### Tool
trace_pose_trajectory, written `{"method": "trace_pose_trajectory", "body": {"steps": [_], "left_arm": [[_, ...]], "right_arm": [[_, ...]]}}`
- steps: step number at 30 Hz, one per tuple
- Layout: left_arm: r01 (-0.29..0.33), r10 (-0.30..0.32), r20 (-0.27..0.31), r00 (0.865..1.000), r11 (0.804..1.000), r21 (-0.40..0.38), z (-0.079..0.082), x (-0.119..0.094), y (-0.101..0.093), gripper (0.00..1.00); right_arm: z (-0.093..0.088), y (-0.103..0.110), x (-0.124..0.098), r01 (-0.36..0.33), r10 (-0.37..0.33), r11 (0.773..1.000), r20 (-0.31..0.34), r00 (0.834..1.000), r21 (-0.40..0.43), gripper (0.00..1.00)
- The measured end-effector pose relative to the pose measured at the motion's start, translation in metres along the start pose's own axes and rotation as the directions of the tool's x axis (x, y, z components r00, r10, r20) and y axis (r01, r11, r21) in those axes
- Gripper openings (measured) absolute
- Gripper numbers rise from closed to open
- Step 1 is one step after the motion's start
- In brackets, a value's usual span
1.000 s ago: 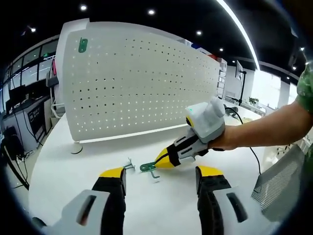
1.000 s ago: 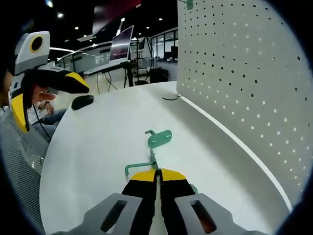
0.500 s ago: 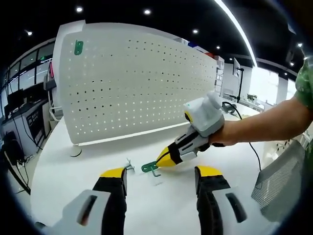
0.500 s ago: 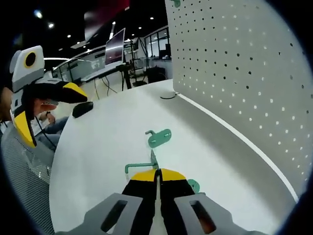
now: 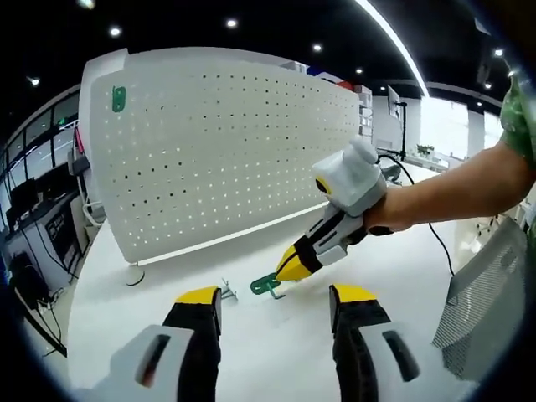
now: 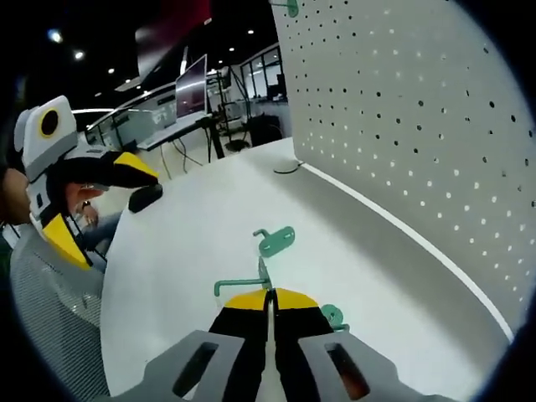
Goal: Insert the hook assembly into the mounting plate slot until the hook locks in place.
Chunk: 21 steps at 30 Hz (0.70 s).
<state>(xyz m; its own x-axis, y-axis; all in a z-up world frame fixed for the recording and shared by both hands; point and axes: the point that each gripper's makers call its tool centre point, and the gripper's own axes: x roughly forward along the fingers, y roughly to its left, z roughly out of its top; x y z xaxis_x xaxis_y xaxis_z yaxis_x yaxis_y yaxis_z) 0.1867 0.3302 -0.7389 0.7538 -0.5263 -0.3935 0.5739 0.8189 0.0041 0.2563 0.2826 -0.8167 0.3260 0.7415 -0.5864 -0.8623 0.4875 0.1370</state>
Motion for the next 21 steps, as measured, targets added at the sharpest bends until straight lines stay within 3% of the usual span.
{"method": "trace_pose_trajectory", "body": {"steps": [6, 21], "left_arm": [[0.001, -0.001, 0.017, 1.0, 0.999, 0.032, 0.007, -0.004, 0.001, 0.52], [0.002, -0.013, 0.105, 0.994, 0.995, 0.102, 0.038, -0.02, -0.003, 0.48]], "right_arm": [[0.013, 0.006, -0.011, 0.003, -0.003, 1.0, 0.007, 1.0, -0.008, 0.0], [0.06, 0.029, -0.054, -0.041, 0.034, 0.997, 0.092, 0.995, 0.073, 0.0]]}}
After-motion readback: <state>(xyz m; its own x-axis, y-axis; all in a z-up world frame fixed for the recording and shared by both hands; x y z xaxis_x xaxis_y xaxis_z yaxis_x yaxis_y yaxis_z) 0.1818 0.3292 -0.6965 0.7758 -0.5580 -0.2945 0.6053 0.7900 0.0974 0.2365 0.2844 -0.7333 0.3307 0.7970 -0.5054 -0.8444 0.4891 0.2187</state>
